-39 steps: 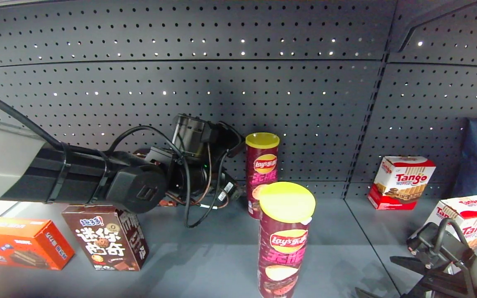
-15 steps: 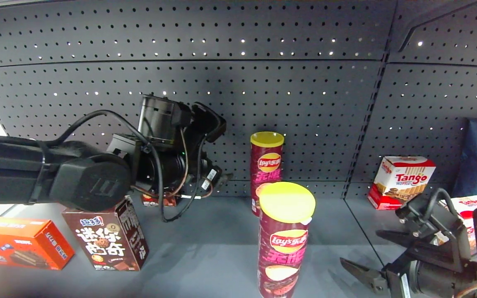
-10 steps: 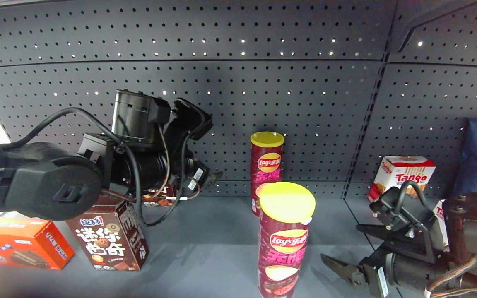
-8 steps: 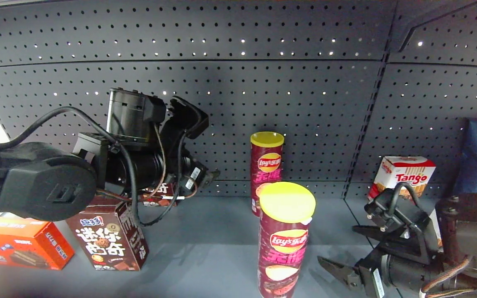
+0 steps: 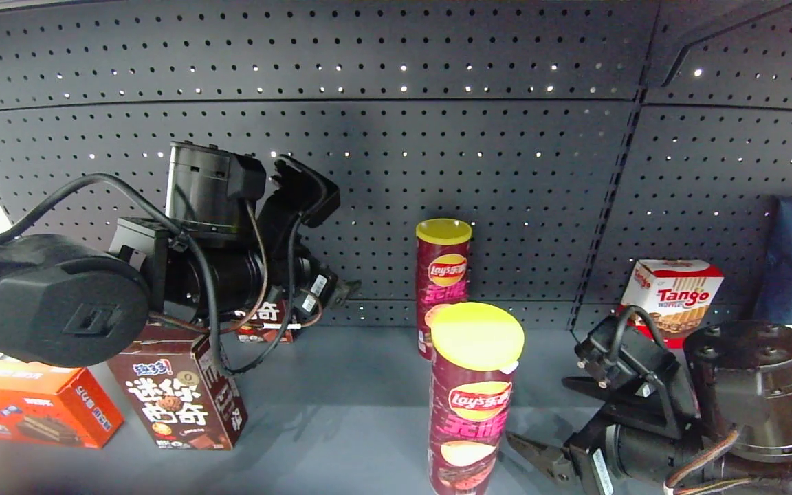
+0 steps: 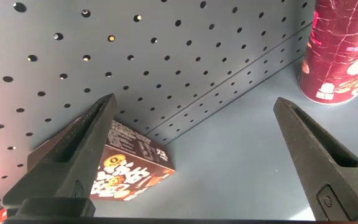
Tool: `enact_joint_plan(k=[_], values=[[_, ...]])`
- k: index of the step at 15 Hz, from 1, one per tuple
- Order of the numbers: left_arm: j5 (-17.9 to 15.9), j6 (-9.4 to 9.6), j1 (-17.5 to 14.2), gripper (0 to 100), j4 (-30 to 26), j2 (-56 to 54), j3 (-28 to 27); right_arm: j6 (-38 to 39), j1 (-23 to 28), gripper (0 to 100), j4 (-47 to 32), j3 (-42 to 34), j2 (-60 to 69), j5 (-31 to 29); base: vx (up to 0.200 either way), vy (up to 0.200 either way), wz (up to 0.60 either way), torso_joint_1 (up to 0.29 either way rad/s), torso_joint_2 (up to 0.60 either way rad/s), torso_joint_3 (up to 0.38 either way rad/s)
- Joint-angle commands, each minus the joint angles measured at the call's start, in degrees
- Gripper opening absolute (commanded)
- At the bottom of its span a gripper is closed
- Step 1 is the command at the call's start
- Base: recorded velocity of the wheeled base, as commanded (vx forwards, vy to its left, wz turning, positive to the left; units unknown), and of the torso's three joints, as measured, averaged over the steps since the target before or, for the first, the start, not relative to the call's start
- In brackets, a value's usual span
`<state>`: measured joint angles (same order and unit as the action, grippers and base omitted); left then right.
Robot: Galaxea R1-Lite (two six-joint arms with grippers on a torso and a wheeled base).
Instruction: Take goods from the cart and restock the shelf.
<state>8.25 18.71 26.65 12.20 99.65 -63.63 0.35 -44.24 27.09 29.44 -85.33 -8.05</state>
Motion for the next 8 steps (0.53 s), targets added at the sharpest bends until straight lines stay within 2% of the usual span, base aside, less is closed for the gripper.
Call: enact_joint_plan(k=[1, 8], values=[[0.0, 0.01, -0.1, 100, 0.0, 0.0, 0.0, 0.0, -0.6, 100, 0.0, 0.1, -0.4, 0.0, 0.000, 0.000, 0.00, 0.000, 0.00, 0.000], [0.0, 0.01, -0.1, 100, 0.0, 0.0, 0.0, 0.0, -1.6, 100, 0.1, 1.8, -2.2, 0.0, 0.000, 0.000, 0.00, 0.000, 0.00, 0.000]])
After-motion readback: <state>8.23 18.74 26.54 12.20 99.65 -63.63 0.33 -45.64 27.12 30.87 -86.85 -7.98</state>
